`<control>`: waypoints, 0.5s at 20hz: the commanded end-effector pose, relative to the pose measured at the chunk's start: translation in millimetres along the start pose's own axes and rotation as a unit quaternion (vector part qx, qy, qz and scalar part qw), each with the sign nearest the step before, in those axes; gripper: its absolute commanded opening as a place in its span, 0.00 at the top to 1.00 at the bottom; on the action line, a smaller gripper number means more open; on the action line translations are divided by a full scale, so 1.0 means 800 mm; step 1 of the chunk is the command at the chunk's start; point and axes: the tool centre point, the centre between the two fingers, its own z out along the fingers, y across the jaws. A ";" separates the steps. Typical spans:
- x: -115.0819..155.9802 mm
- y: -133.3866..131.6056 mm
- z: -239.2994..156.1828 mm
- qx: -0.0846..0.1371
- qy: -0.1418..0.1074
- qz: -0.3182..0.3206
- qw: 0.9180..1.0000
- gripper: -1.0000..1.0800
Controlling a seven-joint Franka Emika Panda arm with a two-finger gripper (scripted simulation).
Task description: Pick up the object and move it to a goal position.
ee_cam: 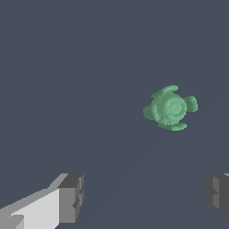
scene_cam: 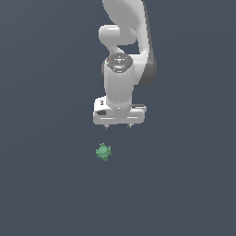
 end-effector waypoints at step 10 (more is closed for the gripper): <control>-0.001 -0.029 -0.010 0.000 0.004 -0.039 0.999 0.04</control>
